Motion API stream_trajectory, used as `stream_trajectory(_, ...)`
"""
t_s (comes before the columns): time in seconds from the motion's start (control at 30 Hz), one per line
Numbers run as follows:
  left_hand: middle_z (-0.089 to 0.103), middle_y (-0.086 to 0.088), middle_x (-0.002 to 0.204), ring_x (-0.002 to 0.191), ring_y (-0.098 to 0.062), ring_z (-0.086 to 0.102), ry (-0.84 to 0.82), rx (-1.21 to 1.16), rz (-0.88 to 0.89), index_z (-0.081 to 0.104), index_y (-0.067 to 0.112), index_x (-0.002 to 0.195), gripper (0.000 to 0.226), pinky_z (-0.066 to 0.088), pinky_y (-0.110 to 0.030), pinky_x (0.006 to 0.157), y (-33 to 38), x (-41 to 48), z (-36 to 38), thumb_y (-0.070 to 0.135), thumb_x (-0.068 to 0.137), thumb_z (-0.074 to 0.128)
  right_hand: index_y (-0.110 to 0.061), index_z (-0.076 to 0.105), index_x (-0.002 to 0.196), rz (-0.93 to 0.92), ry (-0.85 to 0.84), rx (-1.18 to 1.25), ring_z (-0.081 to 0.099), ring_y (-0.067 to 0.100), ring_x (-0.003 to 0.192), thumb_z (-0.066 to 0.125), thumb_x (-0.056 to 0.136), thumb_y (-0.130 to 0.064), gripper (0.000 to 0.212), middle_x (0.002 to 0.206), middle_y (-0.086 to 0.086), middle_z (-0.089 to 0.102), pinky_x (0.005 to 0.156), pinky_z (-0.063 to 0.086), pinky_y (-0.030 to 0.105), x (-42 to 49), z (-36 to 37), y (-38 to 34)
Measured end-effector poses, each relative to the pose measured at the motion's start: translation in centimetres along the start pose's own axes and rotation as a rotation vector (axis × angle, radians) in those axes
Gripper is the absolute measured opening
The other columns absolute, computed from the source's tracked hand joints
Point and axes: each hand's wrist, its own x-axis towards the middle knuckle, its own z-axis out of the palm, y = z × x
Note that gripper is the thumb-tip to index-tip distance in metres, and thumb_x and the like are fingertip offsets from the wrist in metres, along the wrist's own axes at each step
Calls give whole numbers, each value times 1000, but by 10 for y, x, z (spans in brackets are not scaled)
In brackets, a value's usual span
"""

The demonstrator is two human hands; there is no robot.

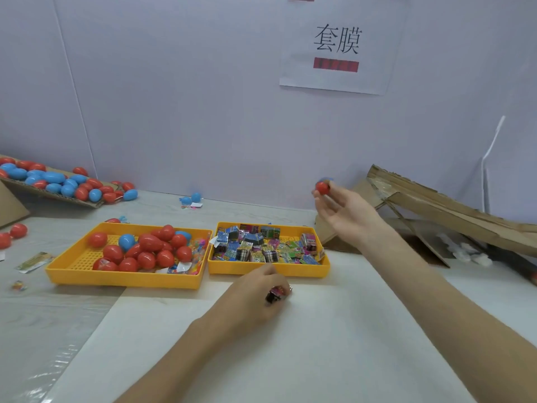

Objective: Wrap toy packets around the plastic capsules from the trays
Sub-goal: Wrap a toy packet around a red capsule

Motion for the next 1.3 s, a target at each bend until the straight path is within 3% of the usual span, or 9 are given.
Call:
stream_trajectory(0.07, 55, 10, 109, 97, -9, 57, 1, 1, 5, 70, 27, 107, 14, 51, -34, 84, 0, 1, 0, 24, 93, 66, 4, 58, 112, -153, 100, 199, 67, 26, 96, 52, 103, -11, 19, 120, 20, 61, 76, 59, 30, 19, 10, -37)
stream_trajectory(0.17, 55, 8, 108, 97, -9, 57, 6, -10, 5, 70, 25, 105, 14, 51, -34, 85, 0, 1, 0, 22, 92, 66, 0, 42, 138, -153, 174, 236, 61, 33, 120, 42, 107, -15, 35, 132, 25, 55, 85, 53, 34, 24, 13, -46)
stream_trajectory(0.3, 54, 8, 112, 101, -10, 56, 17, -31, -26, 69, 26, 111, 21, 49, -27, 87, 1, 2, -1, 17, 92, 65, -5, 63, 110, -72, -42, -316, 71, 19, 85, 50, 101, -10, 17, 100, 11, 72, 69, 56, 26, -4, 0, 20)
stream_trajectory(0.4, 58, 6, 114, 103, -12, 56, 46, -32, -72, 64, 21, 118, 31, 46, -21, 88, 1, 2, -4, 9, 89, 63, -13, 72, 91, -258, -152, -731, 67, 13, 63, 55, 97, -2, 21, 77, 2, 74, 62, 54, 23, -34, -16, 70)
stream_trajectory(0.57, 68, 7, 108, 102, -11, 61, 69, -78, -116, 65, 23, 120, 36, 50, -33, 89, 1, 1, -6, 11, 87, 60, -22, 72, 92, -657, -342, -1308, 64, 7, 77, 65, 86, 4, 27, 83, -12, 70, 70, 50, 21, -57, -50, 117)
stream_trajectory(0.8, 73, 4, 90, 76, -6, 69, 217, -297, -257, 58, 24, 105, 24, 56, -23, 70, 3, 4, -9, 10, 90, 69, -22, 74, 105, -656, -380, -1421, 58, 0, 91, 73, 86, -10, 22, 92, -19, 62, 79, 41, 10, -51, -62, 112)
stream_trajectory(0.93, 72, -3, 95, 81, -13, 72, 247, -424, -322, 62, 21, 104, 21, 58, -30, 73, 6, 5, -14, 10, 89, 71, -22, 76, 106, -665, -326, -1405, 60, -2, 90, 73, 87, -10, 23, 89, -19, 62, 77, 42, 8, -53, -60, 112)
stream_trajectory(1.07, 72, 8, 87, 82, -11, 70, 320, -566, -404, 66, 24, 100, 19, 57, -31, 62, 5, 6, -16, 10, 89, 72, -18, 77, 103, -669, -276, -1393, 65, 3, 86, 73, 89, -11, 16, 93, -10, 69, 76, 51, 18, -52, -60, 110)
stream_trajectory(1.3, 77, 0, 96, 96, -14, 72, 379, -711, -454, 73, 22, 104, 20, 59, -43, 89, 3, 6, -20, 8, 90, 72, -13, 78, 101, -675, -235, -1285, 71, 5, 82, 75, 86, -6, 16, 93, -5, 75, 78, 58, 24, -54, -57, 110)
